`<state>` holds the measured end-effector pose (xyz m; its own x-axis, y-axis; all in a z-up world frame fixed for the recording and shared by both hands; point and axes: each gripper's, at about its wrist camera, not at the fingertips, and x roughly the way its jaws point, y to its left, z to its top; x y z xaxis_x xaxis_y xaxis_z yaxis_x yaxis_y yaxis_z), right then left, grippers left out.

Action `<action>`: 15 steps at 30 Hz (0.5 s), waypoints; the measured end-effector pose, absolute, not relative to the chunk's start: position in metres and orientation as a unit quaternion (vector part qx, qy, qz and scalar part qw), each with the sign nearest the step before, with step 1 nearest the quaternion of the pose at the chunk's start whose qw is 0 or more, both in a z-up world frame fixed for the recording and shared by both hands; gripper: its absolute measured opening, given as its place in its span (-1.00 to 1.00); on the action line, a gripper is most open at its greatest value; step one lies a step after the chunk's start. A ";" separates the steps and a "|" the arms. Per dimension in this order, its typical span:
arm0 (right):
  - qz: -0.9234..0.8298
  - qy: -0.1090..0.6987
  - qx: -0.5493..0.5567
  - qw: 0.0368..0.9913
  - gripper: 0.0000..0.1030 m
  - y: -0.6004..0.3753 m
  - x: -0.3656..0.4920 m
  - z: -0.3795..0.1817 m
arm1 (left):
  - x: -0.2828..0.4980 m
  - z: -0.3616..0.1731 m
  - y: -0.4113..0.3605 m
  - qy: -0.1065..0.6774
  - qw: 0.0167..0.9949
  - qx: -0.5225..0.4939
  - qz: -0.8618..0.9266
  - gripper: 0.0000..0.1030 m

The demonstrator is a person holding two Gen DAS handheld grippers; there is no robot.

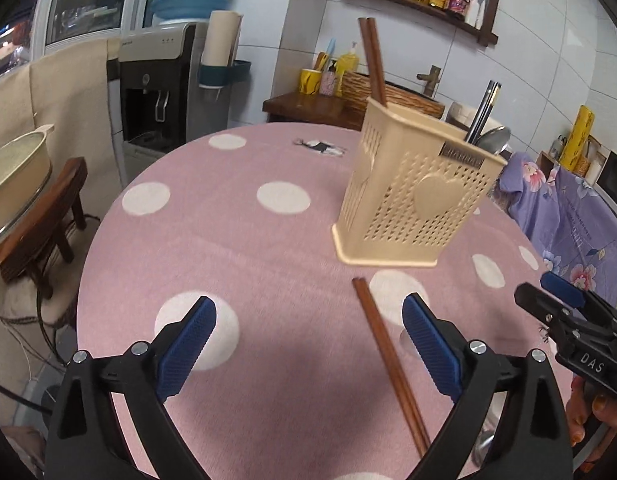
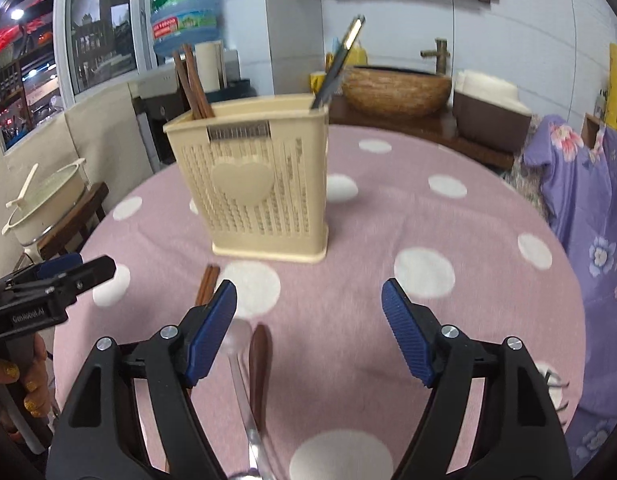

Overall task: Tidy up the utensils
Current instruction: 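Move both open tools back toward the remaining utensils on the table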

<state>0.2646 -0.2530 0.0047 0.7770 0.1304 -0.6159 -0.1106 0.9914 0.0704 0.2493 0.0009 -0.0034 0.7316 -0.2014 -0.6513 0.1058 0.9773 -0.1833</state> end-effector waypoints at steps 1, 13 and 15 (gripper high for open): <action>0.063 0.335 0.018 0.940 0.45 -0.254 0.260 -0.001 | 0.246 -0.006 0.001 0.358 0.928 -0.063 -0.077 0.81; 0.076 0.374 0.014 0.924 0.45 -0.243 0.235 -0.038 | 0.215 -0.030 -0.004 0.360 0.931 -0.024 -0.061 0.81; 0.072 0.368 -0.005 0.927 0.45 -0.239 0.230 -0.038 | 0.215 -0.032 -0.003 0.363 0.929 -0.027 -0.061 0.81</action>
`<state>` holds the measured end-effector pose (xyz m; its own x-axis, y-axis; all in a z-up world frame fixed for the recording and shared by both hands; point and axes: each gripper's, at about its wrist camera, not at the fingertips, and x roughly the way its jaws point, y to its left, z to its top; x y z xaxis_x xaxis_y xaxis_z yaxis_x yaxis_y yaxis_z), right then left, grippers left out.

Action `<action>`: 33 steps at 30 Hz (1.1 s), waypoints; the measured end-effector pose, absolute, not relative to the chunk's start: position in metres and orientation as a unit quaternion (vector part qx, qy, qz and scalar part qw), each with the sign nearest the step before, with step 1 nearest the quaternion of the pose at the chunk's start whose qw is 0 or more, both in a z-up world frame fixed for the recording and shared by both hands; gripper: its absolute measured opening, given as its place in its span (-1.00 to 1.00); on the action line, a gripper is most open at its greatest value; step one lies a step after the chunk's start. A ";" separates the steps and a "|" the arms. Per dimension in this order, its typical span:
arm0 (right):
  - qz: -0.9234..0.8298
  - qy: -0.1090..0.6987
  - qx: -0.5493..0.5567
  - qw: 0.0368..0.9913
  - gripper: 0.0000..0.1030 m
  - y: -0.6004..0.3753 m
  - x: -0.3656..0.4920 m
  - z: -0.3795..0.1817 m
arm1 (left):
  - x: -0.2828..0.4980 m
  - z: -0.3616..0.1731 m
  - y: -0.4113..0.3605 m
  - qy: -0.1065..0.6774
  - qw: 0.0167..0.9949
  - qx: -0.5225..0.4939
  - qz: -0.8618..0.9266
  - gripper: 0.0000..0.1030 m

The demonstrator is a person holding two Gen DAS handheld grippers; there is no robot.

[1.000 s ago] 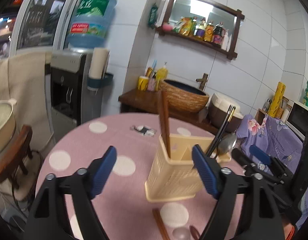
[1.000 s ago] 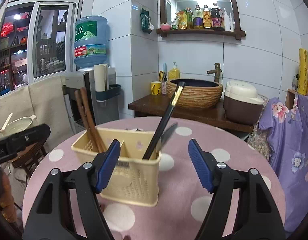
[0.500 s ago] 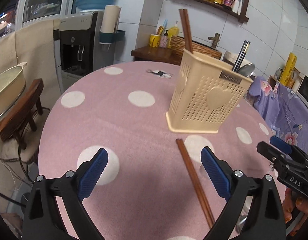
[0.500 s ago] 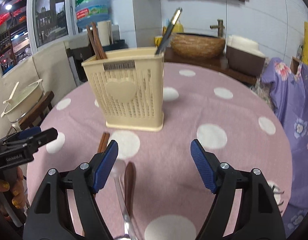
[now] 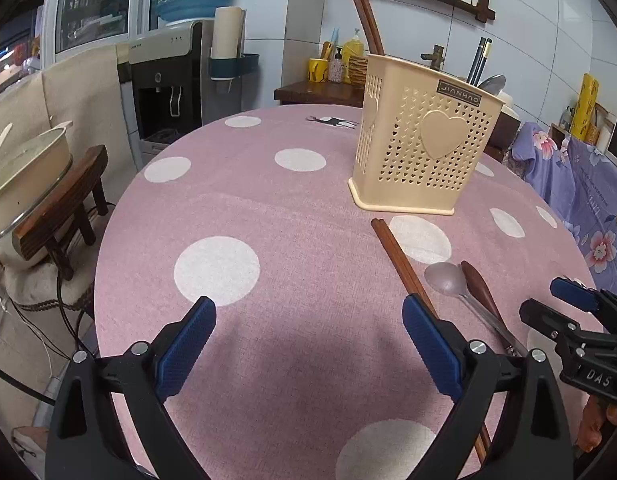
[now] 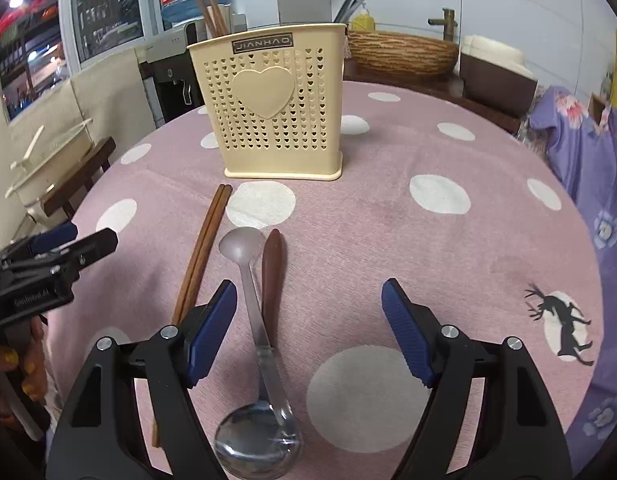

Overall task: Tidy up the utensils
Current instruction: 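Move both open tools back toward the remaining utensils on the table, then close the left tool on a wooden chopstick while the right tool grasps a wooden-handled spoon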

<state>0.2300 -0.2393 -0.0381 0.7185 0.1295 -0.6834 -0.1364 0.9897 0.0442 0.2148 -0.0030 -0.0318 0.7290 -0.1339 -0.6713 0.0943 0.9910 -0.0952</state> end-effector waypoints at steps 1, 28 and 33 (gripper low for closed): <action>0.068 0.367 -0.015 0.928 0.45 -0.238 0.228 -0.039 | 0.215 -0.033 -0.003 0.364 0.929 -0.031 -0.062 0.81; 0.079 0.447 -0.028 0.891 -0.70 -0.217 0.283 -0.059 | 0.218 -0.041 -0.021 0.379 0.920 -0.027 -0.096 0.71; 0.052 0.442 -0.021 0.895 -0.70 -0.238 0.280 -0.059 | 0.230 -0.040 -0.034 0.391 0.913 -0.019 -0.116 0.40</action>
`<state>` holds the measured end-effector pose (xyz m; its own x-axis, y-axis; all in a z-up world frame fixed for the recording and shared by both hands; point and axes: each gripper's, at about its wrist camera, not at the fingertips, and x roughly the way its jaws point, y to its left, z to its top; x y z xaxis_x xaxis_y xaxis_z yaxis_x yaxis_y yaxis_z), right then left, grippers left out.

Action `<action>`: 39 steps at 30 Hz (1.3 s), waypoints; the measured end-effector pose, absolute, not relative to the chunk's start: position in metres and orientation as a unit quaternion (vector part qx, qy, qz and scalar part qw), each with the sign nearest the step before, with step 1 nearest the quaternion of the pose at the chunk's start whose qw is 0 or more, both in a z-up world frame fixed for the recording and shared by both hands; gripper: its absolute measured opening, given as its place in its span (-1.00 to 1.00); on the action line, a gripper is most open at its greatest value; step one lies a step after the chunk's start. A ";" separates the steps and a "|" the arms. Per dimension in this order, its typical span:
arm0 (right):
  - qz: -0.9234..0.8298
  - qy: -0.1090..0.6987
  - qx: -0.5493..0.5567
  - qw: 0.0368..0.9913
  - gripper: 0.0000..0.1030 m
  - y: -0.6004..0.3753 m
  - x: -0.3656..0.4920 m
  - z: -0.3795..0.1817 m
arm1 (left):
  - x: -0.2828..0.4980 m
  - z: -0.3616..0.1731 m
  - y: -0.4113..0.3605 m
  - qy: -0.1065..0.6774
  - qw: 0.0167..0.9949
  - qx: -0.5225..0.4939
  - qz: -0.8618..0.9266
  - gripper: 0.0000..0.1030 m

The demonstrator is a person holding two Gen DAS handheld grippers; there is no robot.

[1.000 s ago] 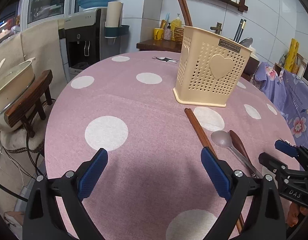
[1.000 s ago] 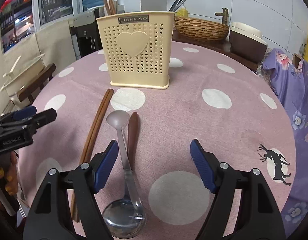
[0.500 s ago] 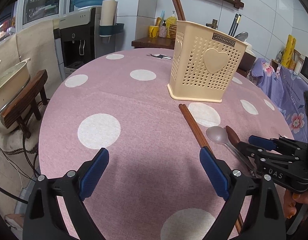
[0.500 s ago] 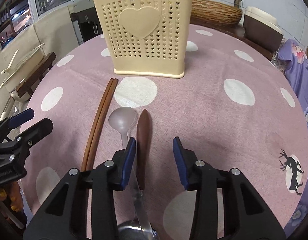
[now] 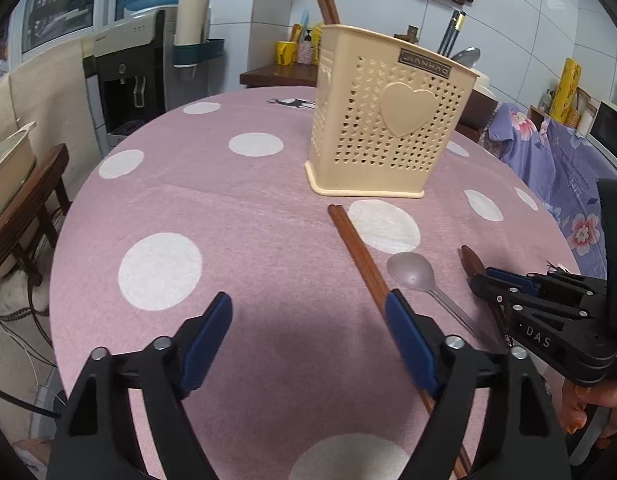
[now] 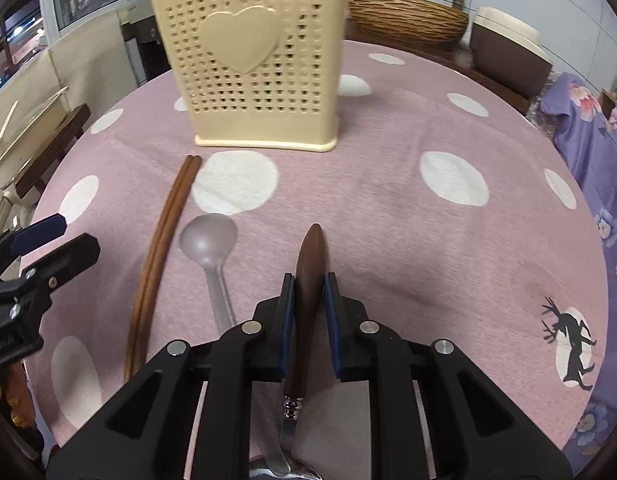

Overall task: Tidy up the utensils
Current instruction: 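Close the left tool on a wooden chopstick while the right tool grasps a wooden-handled spoon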

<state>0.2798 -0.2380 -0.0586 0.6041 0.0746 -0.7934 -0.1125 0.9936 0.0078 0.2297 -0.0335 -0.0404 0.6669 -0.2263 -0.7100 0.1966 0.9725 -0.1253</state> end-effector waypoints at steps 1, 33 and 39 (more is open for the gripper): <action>0.046 0.440 -0.023 0.896 -0.70 -0.241 0.279 -0.058 | 0.233 -0.041 -0.038 0.396 0.910 -0.017 -0.122 0.36; 0.032 0.438 -0.005 0.898 -0.69 -0.248 0.279 -0.061 | 0.274 -0.054 -0.042 0.452 0.889 0.017 -0.073 0.06; 0.026 0.441 -0.006 0.897 -0.68 -0.245 0.286 -0.061 | 0.288 -0.053 -0.047 0.453 0.889 0.017 -0.067 -0.28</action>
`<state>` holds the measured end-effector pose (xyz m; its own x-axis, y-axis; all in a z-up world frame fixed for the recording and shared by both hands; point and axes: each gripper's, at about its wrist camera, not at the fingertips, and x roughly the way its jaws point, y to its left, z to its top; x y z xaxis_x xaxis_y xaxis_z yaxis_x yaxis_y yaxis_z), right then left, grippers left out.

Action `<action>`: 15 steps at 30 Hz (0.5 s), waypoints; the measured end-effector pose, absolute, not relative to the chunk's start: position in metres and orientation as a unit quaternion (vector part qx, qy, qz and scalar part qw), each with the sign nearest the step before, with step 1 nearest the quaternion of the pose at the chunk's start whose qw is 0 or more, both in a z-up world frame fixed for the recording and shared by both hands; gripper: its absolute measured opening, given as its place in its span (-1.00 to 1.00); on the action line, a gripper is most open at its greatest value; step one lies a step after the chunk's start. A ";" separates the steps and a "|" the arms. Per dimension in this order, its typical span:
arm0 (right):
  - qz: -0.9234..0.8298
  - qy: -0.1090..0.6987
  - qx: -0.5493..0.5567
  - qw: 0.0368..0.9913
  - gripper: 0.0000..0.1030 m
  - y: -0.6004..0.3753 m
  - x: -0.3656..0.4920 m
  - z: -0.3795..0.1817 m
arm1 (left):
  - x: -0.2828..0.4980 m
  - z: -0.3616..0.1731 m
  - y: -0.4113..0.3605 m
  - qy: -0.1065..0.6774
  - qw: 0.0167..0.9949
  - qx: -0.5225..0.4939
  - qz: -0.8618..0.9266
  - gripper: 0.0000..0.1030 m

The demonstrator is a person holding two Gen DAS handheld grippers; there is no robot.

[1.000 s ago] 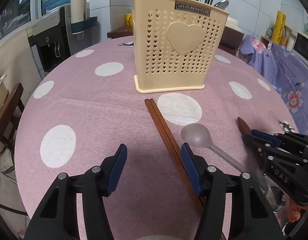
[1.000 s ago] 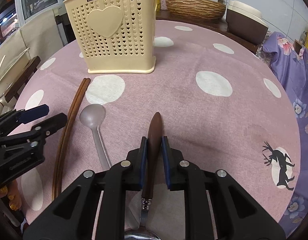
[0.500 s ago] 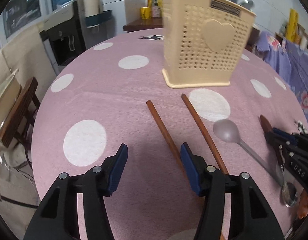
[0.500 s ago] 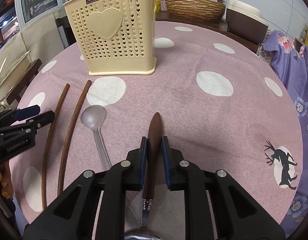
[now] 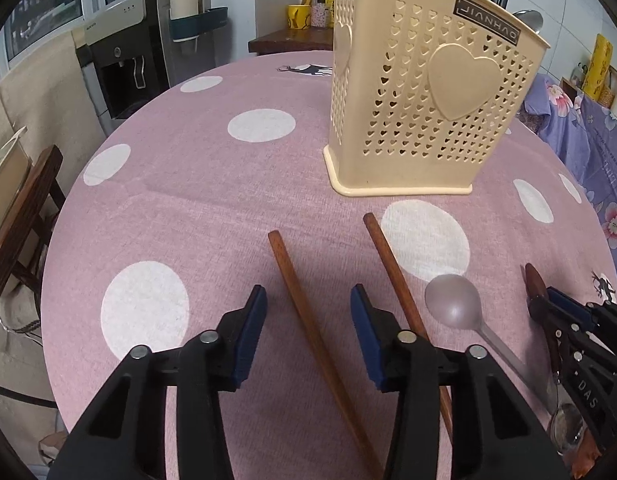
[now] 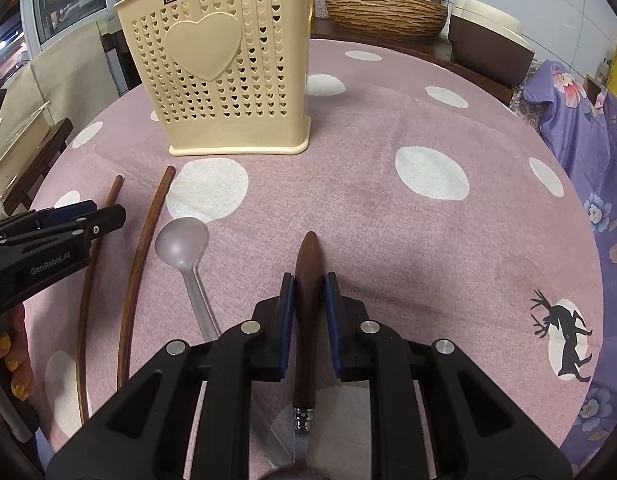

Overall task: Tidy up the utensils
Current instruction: 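Close the left tool on a wooden chopstick while the right tool grasps a wooden-handled spoon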

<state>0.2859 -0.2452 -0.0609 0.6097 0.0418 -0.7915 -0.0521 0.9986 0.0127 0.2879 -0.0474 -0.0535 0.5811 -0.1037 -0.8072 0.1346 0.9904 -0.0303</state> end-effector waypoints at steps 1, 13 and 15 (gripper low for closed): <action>0.026 0.441 -0.008 0.897 -0.68 -0.245 0.287 -0.061 | 0.290 -0.053 -0.048 0.452 0.889 0.018 -0.064 -0.35; 0.042 0.424 0.003 0.905 -0.69 -0.250 0.286 -0.058 | 0.299 -0.053 -0.047 0.446 0.892 -0.005 -0.070 -0.84; 0.044 0.414 0.001 0.909 -0.69 -0.250 0.285 -0.053 | 0.301 -0.051 -0.046 0.443 0.893 -0.010 -0.073 -0.85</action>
